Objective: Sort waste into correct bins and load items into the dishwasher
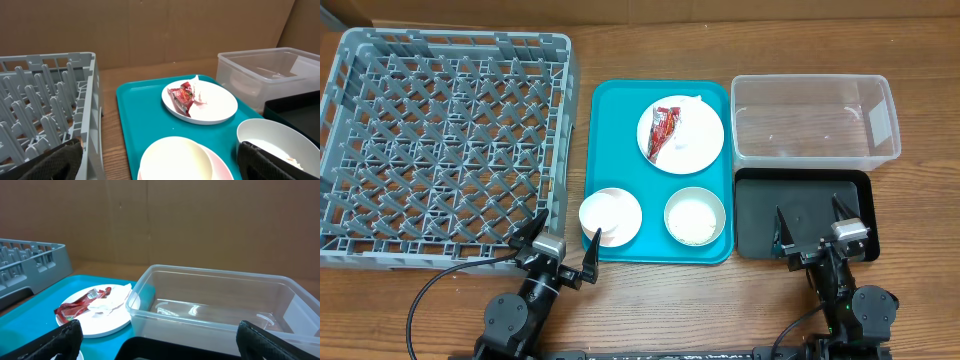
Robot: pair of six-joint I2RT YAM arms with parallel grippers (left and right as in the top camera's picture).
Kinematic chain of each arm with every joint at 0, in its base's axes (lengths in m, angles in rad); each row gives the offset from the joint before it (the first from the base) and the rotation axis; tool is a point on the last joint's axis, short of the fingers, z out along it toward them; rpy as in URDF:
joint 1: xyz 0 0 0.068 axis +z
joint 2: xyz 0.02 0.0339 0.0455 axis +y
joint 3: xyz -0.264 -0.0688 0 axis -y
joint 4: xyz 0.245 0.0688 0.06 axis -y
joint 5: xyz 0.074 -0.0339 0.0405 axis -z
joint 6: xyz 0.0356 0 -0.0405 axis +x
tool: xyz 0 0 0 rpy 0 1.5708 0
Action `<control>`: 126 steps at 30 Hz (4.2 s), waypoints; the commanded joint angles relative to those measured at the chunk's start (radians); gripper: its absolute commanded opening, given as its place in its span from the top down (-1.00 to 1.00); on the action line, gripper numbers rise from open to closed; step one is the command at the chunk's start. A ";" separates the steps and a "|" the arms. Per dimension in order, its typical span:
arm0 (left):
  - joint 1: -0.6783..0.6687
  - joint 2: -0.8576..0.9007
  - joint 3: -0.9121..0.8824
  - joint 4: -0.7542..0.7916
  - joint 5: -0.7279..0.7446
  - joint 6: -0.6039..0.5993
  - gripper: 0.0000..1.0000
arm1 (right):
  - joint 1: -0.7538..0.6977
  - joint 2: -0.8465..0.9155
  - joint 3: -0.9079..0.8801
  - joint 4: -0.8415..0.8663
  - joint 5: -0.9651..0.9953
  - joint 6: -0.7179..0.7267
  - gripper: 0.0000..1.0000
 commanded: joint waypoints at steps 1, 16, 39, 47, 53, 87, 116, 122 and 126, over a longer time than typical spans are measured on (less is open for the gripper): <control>0.010 -0.004 -0.003 -0.001 0.007 0.019 -1.00 | -0.008 -0.008 -0.011 0.006 0.006 0.000 -1.00; 0.010 -0.004 -0.003 -0.002 -0.008 0.026 -1.00 | -0.008 -0.008 -0.011 0.006 0.006 0.000 -1.00; 0.012 0.264 0.471 0.005 -0.085 0.026 -0.99 | -0.007 0.160 0.443 -0.261 -0.313 0.136 -1.00; 0.012 0.893 1.235 -0.595 0.084 0.026 -1.00 | -0.007 0.571 0.995 -0.733 -0.281 0.135 -1.00; 0.011 1.294 1.720 -1.036 0.138 0.026 -1.00 | -0.007 0.838 1.310 -0.954 -0.449 0.137 -1.00; 0.312 1.409 2.023 -1.341 0.143 -0.185 -0.70 | 0.837 1.542 1.323 -0.818 0.108 0.705 -0.65; 0.332 1.425 2.023 -1.440 0.089 -0.177 -0.80 | 0.890 1.819 1.323 -0.673 0.142 0.679 0.16; 0.332 1.425 2.023 -1.440 0.089 -0.177 -0.82 | 0.890 1.852 1.323 -0.670 0.142 0.682 0.62; 0.332 1.426 2.023 -1.439 0.089 -0.177 -0.82 | 0.885 1.850 1.326 -0.666 0.139 0.682 0.92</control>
